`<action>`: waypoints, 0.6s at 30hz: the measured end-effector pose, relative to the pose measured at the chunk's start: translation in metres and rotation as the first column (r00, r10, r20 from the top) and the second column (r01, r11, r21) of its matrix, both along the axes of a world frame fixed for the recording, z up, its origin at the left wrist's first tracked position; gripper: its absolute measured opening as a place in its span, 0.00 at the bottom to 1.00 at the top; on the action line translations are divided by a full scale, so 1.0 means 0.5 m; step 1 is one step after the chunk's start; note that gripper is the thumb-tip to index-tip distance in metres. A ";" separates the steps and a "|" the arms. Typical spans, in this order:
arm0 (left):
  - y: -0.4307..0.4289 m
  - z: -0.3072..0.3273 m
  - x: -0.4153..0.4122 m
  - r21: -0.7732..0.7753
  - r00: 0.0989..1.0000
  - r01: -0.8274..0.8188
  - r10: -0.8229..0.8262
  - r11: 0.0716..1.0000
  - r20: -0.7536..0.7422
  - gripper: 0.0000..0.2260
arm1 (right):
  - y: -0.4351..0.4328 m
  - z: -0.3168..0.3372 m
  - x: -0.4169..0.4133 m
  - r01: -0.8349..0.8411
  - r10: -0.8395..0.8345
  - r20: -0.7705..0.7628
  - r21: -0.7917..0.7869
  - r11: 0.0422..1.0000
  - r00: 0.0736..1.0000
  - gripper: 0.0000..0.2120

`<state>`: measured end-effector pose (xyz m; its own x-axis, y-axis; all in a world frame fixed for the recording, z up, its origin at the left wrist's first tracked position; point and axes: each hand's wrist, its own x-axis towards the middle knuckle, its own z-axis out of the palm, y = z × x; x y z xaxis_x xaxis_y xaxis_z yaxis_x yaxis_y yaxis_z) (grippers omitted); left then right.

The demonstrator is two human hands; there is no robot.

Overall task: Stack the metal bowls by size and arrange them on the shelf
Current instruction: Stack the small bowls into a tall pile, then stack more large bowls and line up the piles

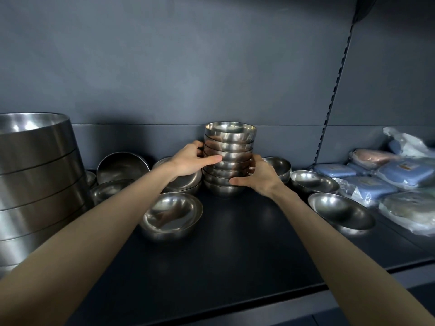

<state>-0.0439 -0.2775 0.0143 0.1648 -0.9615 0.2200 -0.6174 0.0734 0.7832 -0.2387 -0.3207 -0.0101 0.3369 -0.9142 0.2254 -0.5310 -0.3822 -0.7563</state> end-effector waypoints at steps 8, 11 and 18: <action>0.080 0.053 -0.013 -0.067 0.897 -0.124 0.140 0.990 0.419 0.31 | 0.074 0.060 -0.044 0.055 -0.106 -0.277 -0.183 0.981 0.955 0.34; 0.156 0.082 -0.027 -0.139 0.837 -0.102 0.161 0.985 0.523 0.31 | 0.131 0.096 -0.056 0.014 -0.106 -0.318 -0.280 0.960 0.942 0.31; 0.412 0.151 -0.059 -0.339 0.547 -0.132 0.354 0.932 0.759 0.30 | 0.302 0.171 -0.070 -0.134 -0.067 -0.366 -0.496 0.858 0.928 0.24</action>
<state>-0.0734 -0.0717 0.0898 0.0352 -0.8186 0.5733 -0.9949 -0.0830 -0.0575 -0.2738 -0.1697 0.0754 0.5137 -0.6917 0.5076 -0.7042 -0.6779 -0.2111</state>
